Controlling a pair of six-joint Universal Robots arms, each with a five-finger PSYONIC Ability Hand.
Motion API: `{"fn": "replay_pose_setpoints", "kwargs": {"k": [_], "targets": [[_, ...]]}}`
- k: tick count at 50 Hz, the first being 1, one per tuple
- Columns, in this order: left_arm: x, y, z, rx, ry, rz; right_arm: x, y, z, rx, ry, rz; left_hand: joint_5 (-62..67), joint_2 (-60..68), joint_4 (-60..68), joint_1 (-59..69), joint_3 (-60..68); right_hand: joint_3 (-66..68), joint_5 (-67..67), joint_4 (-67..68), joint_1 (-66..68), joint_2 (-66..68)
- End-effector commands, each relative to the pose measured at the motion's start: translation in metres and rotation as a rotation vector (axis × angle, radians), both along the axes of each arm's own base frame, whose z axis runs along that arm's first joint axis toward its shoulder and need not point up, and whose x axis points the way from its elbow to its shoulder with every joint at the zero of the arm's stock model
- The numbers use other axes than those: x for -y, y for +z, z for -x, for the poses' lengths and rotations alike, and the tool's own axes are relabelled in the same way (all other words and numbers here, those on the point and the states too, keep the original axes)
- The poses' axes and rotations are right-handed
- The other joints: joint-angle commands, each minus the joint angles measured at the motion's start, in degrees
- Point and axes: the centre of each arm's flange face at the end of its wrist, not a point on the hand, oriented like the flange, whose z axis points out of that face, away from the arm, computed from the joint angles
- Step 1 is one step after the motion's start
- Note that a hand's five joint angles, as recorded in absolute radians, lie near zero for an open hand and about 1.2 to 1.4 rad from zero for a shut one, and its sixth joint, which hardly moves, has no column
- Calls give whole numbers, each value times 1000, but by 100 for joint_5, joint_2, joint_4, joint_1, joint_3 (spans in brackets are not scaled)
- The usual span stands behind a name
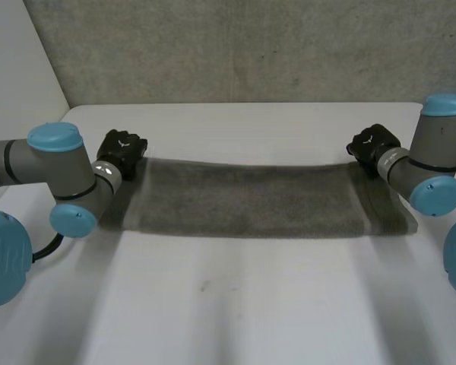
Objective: Fold the towel.
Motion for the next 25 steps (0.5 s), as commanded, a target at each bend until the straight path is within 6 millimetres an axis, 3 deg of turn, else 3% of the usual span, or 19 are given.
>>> {"fn": "replay_pose_setpoints", "kwargs": {"k": [1, 8, 10, 11, 13, 18, 25], "targets": [[2, 4, -1, 5, 36, 16, 3, 2, -6, 2, -5, 37, -3623, -3633, -3634, -3653, -3646, -3296, -3214, -3305, -3223, -3199], [4, 21, -5, -3, 87, 51, 5, 37, -12, 89, -17, 111, -3639, -3649, -3651, -3669, -3663, -3296, -3214, -3305, -3223, -3199], [1, 36, -6, -18, 91, 69, 2, 67, -10, 176, -31, 133, -3606, -3616, -3617, -3636, -3629, -3296, -3214, -3305, -3223, -3199], [1, 36, -6, -18, 91, 69, 2, 67, -10, 176, -32, 134, -3606, -3616, -3617, -3636, -3629, -3296, -3214, -3305, -3223, -3199], [-7, 50, -10, -31, 96, 70, -4, 91, -5, 233, -39, 138, -3539, -3549, -3550, -3569, -3562, -3296, -3214, -3305, -3223, -3199], [-31, 70, -16, -85, 100, 48, -26, 103, 5, 232, -57, 88, -3521, -3531, -3533, -3551, -3545, -3296, -3214, -3305, -3223, -3199], [-66, 88, -25, -170, 103, 51, -62, 95, 28, 228, -74, -30, -3538, -3548, -3550, -3568, -3562, -3296, -3214, -3305, -3223, -3199]]}}
